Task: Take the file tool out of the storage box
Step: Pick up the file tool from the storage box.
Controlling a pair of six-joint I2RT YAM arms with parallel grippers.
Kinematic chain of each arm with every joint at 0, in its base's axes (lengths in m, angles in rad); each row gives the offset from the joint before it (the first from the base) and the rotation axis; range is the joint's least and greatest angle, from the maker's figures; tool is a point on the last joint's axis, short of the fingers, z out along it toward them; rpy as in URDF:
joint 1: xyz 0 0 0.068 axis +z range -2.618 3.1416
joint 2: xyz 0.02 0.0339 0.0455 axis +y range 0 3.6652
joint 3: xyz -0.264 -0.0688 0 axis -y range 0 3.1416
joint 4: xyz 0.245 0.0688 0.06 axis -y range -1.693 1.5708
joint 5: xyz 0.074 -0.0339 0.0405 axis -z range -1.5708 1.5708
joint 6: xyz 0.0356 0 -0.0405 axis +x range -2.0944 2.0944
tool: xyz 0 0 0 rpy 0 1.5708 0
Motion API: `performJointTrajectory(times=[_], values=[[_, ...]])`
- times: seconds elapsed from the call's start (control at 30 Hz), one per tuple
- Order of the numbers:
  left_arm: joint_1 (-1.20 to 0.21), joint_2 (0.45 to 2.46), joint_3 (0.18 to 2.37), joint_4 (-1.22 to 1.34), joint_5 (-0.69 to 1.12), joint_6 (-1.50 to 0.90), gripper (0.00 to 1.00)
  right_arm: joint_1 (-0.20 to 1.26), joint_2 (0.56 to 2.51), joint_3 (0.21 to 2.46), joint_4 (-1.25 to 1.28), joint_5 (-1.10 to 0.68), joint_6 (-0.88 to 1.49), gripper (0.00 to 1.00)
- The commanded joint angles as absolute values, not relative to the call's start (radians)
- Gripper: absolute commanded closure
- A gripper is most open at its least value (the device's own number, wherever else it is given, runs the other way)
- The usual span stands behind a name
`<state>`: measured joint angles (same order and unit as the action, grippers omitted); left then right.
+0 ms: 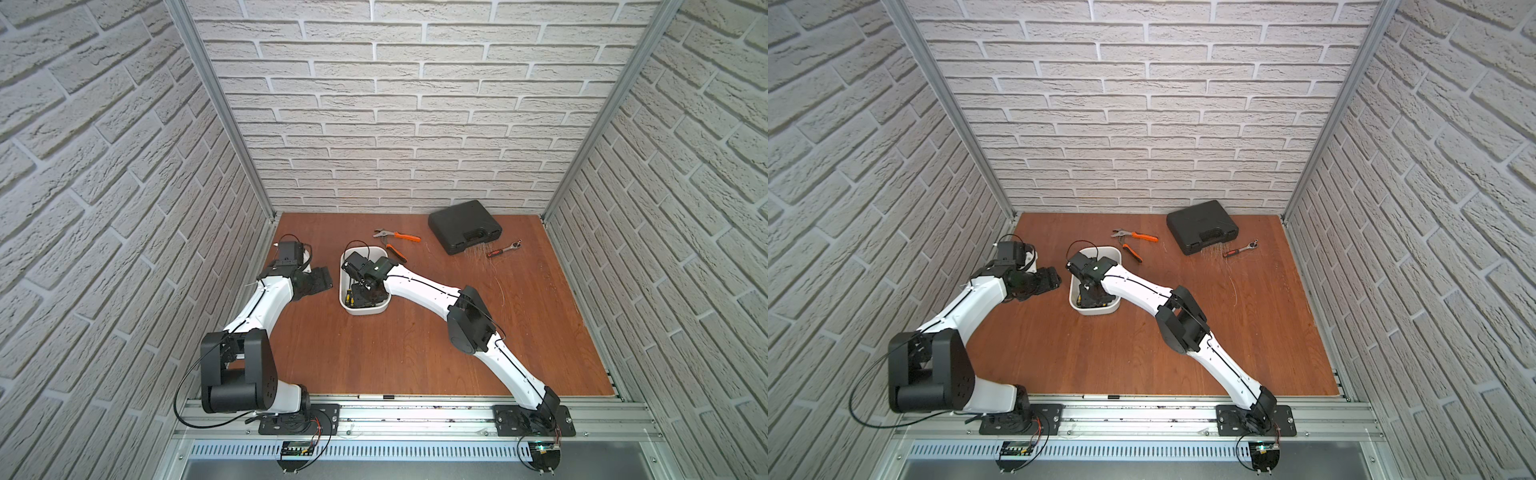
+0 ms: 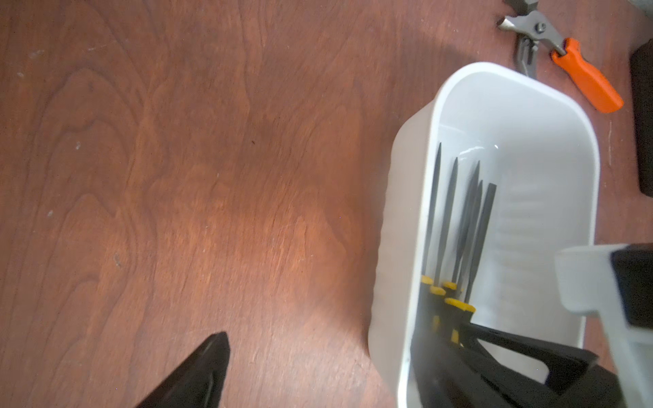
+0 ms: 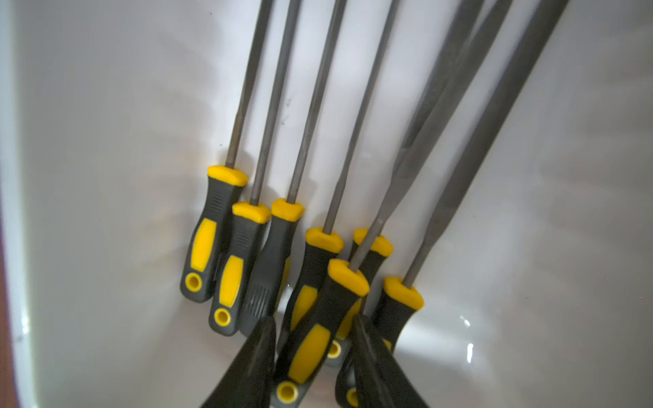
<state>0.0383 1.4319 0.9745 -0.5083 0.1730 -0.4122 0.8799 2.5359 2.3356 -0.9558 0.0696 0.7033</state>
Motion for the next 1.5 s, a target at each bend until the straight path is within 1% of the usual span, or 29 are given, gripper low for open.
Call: performJointTrajectory(times=[0.0, 0.13, 0.2, 0.37, 0.47, 0.63, 1.03, 1.2, 1.3, 1.47], values=[[0.043, 1.436, 0.965, -0.492, 0.176, -0.399, 0.14, 0.890, 2.563, 2.373, -0.960, 0.064, 0.704, 0.64], [0.042, 1.437, 0.966, -0.492, 0.176, -0.399, 0.14, 0.889, 2.570, 2.379, -0.963, 0.069, 0.696, 0.72], [0.042, 1.438, 0.968, -0.492, 0.178, -0.399, 0.14, 0.890, 2.574, 2.379, -0.962, 0.070, 0.694, 0.74], [0.042, 1.436, 0.970, -0.496, 0.175, -0.398, 0.14, 0.888, 2.572, 2.379, -0.952, 0.076, 0.685, 0.84], [0.041, 1.436, 0.973, -0.500, 0.173, -0.396, 0.14, 0.886, 2.553, 2.372, -0.924, 0.077, 0.669, 0.88], [0.042, 1.440, 0.988, -0.511, 0.171, -0.388, 0.14, 0.880, 2.500, 2.347, -0.847, 0.084, 0.647, 0.91], [0.041, 1.439, 1.022, -0.532, 0.169, -0.376, 0.14, 0.844, 2.354, 2.250, -0.758, 0.101, 0.623, 0.94], [0.042, 1.439, 1.032, -0.537, 0.172, -0.376, 0.14, 0.818, 2.240, 2.116, -0.680, 0.094, 0.614, 0.95], [0.043, 1.444, 1.035, -0.533, 0.180, -0.380, 0.14, 0.794, 2.147, 1.983, -0.630, 0.106, 0.612, 0.96], [0.025, 1.461, 1.045, -0.517, 0.193, -0.387, 0.14, 0.738, 1.985, 1.724, -0.593, 0.187, 0.587, 0.96]])
